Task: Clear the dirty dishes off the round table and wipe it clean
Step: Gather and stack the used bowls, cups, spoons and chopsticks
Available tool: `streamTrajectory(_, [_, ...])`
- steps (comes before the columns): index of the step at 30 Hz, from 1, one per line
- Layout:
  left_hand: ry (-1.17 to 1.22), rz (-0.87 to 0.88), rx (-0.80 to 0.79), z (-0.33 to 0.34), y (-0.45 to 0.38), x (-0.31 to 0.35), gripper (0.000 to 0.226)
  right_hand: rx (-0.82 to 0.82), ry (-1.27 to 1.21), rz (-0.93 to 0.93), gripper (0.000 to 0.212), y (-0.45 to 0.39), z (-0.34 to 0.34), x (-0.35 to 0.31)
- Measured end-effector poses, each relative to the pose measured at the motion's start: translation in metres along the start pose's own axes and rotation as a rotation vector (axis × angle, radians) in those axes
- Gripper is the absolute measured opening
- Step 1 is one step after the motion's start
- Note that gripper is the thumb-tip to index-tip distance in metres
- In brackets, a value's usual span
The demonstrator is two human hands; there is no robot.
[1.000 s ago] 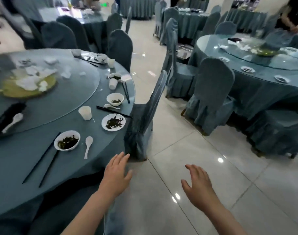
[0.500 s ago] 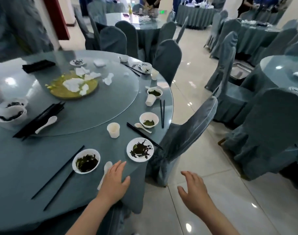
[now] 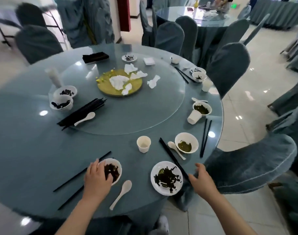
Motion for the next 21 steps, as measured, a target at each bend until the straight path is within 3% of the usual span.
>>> streamTrajectory(4, [0.101, -0.208, -0.048, 0.011, -0.002, -0.026, 0.058, 0.074, -0.213, 0.130, 0.068, -0.064, -0.005, -0.003])
streamTrajectory(8, [0.265, -0.366, -0.054, 0.026, 0.003, -0.037, 0.038, 0.102, -0.462, 0.243, 0.053, -0.110, -0.008, 0.007])
streamTrajectory(12, [0.383, -0.490, -0.034, 0.029, 0.014, -0.032, 0.011, 0.108, -0.438, 0.201, 0.031, -0.132, -0.020, 0.008])
streamTrajectory(17, [0.490, -0.592, -0.080, 0.043, 0.013, -0.028, 0.010, 0.078, -0.405, 0.181, 0.019, -0.149, -0.027, 0.009])
streamTrajectory(21, [0.709, -0.605, -0.142, 0.057, 0.004, -0.011, 0.009, -0.006, -0.517, 0.072, 0.011, -0.146, -0.019, -0.019])
Point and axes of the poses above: each hand's wrist, its own y-axis away from the middle knuckle, its own z-axis out of the palm, x = y × z, the point moved 8 cm from there along -y, towards the middle knuckle, and after that the axes turned 15 degrees about -y, right-handed, at the moved point
